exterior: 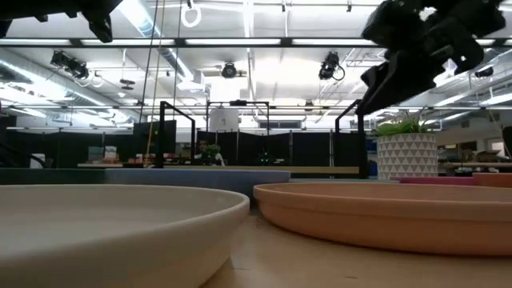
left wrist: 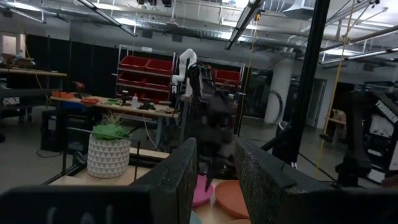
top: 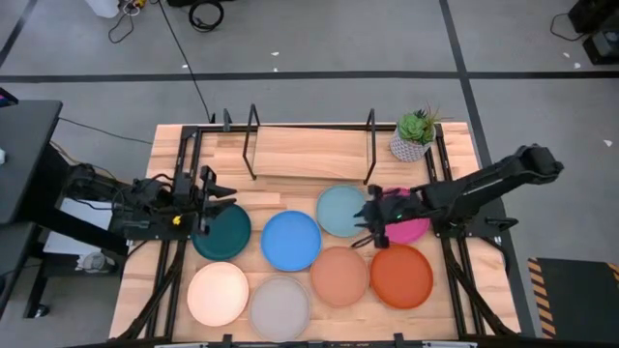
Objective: Place and stack plates onto a shelf
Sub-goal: Put the light blue plate on the shelf
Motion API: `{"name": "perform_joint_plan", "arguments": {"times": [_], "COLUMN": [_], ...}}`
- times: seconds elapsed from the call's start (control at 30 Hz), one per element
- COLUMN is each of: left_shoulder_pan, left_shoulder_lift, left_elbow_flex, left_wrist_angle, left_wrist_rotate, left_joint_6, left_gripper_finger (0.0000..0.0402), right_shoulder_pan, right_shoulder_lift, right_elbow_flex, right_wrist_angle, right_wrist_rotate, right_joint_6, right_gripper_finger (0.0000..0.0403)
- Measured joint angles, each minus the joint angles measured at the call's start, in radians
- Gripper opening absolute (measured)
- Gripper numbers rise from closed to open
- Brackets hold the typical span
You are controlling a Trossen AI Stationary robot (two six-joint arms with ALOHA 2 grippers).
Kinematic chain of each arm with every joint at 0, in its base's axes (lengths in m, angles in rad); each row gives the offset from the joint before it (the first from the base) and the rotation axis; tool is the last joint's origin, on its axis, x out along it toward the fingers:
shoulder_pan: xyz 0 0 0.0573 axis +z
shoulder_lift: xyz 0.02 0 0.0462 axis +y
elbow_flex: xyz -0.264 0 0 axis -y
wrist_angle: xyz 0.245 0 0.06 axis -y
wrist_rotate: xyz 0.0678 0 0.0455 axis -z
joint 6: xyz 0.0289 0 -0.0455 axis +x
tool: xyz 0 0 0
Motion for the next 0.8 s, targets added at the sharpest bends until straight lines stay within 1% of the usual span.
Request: {"name": "perform_joint_plan", "arguments": {"times": [0.2, 0.4, 0.5, 0.6, 0.7, 0.8], "left_shoulder_pan": [0.0, 0.001, 0.001, 0.001, 0.002, 0.002], "left_shoulder_lift": [0.0, 0.0, 0.0, 0.0, 0.0, 0.0], "left_elbow_flex": [0.0, 0.0, 0.0, 0.0, 0.0, 0.0], "left_wrist_angle": [0.001, -0.001, -0.01, -0.025, -0.037, -0.043], "left_wrist_rotate": [-0.001, -0.005, -0.005, -0.005, -0.005, -0.005], "left_joint_6": [0.001, 0.008, 0.009, 0.01, 0.01, 0.01], "left_gripper_finger": [0.0117, 0.0117, 0.0117, 0.0117, 0.0117, 0.0117], "right_shoulder_pan": [0.059, 0.093, 0.096, 0.096, 0.096, 0.093], "right_shoulder_lift": [0.214, 0.381, 0.441, 0.492, 0.533, 0.561], "right_elbow_flex": [0.169, 0.3, 0.351, 0.386, 0.402, 0.403], "right_wrist_angle": [-0.185, -0.357, -0.429, -0.483, -0.495, -0.492], "right_wrist_rotate": [0.058, 0.122, 0.12, 0.097, 0.098, 0.107], "right_joint_6": [-0.001, 0.0, -0.002, -0.025, -0.045, -0.058], "right_gripper_finger": [0.0137, 0.0145, 0.0156, 0.0165, 0.0165, 0.0155]}}
